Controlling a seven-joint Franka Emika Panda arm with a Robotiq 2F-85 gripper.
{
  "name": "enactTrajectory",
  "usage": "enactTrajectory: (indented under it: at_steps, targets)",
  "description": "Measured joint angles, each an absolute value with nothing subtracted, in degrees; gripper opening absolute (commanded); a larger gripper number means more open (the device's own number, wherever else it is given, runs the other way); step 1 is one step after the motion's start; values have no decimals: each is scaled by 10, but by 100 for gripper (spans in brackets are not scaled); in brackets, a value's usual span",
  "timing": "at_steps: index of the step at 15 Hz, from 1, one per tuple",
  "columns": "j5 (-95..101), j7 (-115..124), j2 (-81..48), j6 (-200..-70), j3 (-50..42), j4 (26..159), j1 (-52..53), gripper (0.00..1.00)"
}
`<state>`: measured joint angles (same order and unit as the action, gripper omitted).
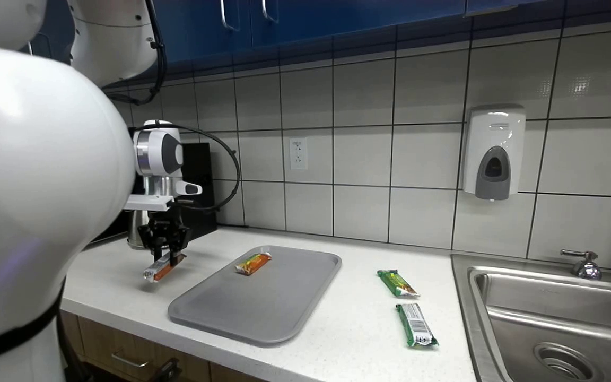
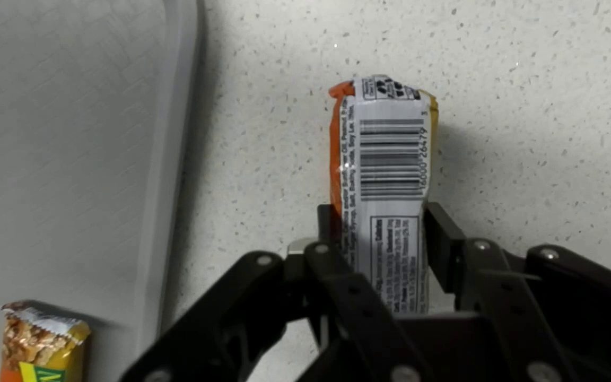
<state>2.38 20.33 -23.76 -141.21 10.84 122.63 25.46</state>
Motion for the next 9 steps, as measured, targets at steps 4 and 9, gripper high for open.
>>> enactTrajectory:
  at_steps: [4, 9]
  targets:
    - [24, 203, -266, -1409, 108, 1202, 260, 18]
    - [24, 203, -293, -1406, 106, 1178, 267, 18]
